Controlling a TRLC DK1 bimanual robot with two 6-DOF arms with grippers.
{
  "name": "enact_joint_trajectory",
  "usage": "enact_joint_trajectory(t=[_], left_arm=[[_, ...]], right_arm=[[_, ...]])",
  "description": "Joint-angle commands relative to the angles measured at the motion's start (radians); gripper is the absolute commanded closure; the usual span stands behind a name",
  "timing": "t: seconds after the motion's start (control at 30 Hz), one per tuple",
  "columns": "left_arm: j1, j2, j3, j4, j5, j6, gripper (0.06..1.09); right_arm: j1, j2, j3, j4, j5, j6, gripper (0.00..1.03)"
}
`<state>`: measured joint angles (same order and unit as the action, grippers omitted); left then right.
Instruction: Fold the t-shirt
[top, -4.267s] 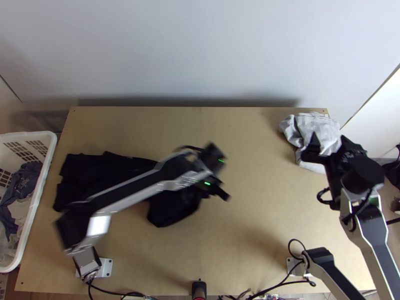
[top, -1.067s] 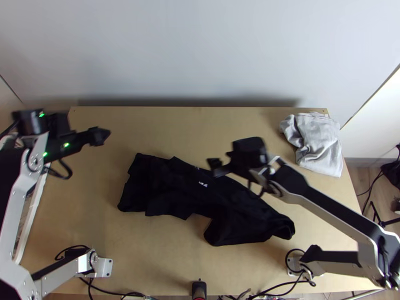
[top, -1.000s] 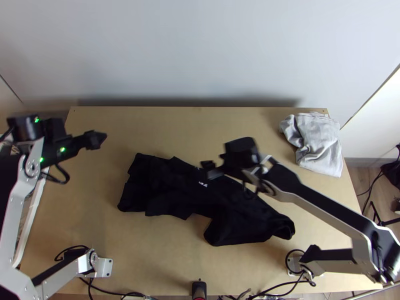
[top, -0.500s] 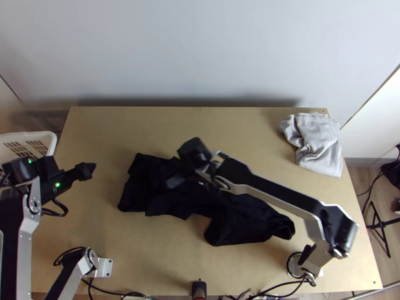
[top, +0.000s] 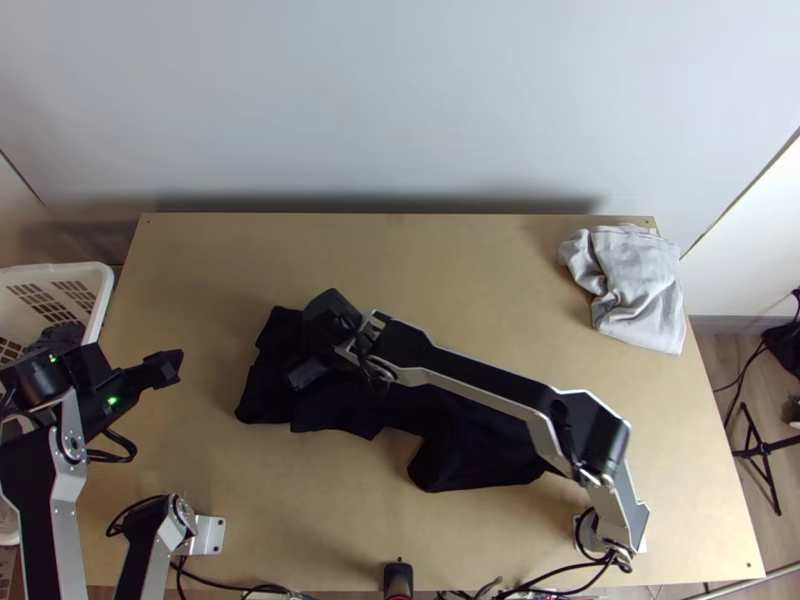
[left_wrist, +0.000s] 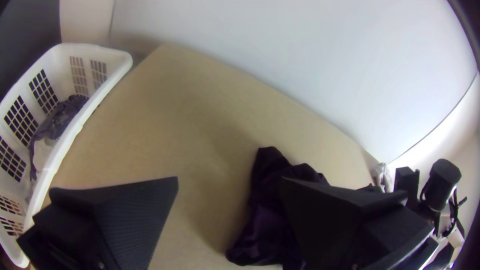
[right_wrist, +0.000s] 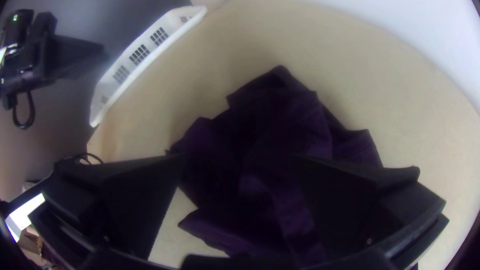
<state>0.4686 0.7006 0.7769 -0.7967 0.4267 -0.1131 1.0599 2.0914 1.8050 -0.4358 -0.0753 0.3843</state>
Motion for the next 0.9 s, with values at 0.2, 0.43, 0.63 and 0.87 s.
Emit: enact_joint_trajectory(t=[0.2, 0.43, 0.63, 0.87], left_arm=[[0.018, -0.036, 0.004, -0.012, 0.003, 0.003, 0.1], [0.018, -0.036, -0.005, -0.004, 0.003, 0.016, 0.1], [0.013, -0.032, -0.008, 0.007, 0.003, 0.027, 0.1], [0.004, -0.004, -0.011, 0.034, 0.006, 0.027, 0.11]], right_arm=[[-0.024, 0.136, 0.088, -0.001, 0.026, -0.038, 0.05], [-0.024, 0.153, 0.096, -0.007, 0.117, -0.117, 0.32], [-0.029, 0.122, 0.131, -0.001, 0.164, -0.162, 0.95], [-0.041, 0.029, 0.195, -0.001, 0.164, -0.16, 0.97]])
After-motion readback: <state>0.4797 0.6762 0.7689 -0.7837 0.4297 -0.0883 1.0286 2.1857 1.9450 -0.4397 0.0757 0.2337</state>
